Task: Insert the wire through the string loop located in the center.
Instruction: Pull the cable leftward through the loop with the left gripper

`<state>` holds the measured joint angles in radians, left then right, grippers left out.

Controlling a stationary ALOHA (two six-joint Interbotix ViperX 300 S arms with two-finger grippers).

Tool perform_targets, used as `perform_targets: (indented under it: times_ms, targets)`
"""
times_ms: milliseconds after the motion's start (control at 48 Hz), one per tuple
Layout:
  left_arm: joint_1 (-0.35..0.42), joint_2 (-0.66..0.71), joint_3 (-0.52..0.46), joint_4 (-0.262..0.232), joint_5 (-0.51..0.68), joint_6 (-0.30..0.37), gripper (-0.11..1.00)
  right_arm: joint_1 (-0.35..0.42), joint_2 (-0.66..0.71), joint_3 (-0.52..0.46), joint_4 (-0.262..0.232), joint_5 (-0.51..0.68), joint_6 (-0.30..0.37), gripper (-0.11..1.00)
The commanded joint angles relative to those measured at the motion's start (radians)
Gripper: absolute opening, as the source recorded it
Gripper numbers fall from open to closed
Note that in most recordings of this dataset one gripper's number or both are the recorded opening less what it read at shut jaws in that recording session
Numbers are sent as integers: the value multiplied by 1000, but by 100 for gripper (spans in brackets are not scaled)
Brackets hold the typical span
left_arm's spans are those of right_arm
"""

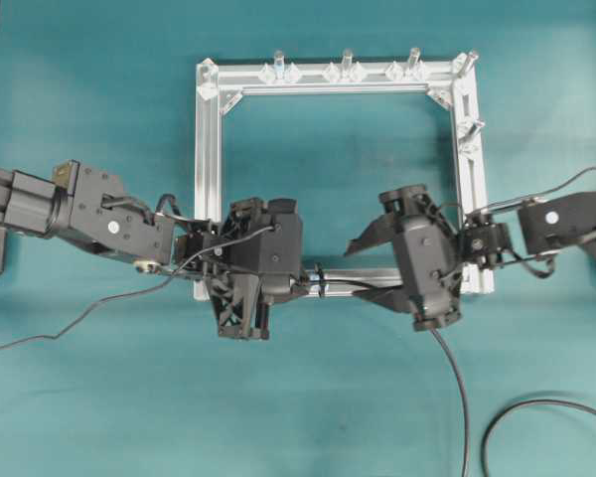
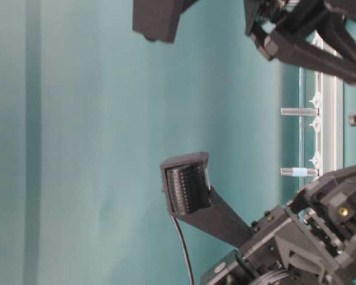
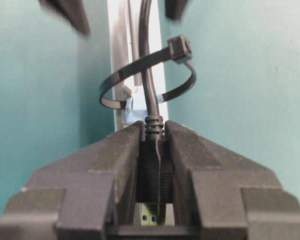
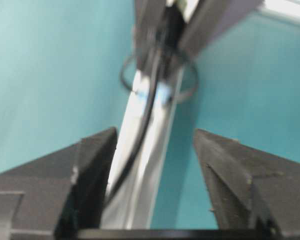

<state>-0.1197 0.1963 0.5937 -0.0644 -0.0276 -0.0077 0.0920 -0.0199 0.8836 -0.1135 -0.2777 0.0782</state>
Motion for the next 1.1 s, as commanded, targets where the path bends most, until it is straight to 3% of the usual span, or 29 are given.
perform_targets:
  times_ms: [0,375,1083]
  targets:
    - [0,-41,-17,3,5,0,16,3,-52,12,3,0,3,66]
    - [9,-101,12,3,26,0,16,3,-89,52,6,2,3,66]
    - [9,-275,199,2,104,-11,16,2,-87,52,6,5,5,66]
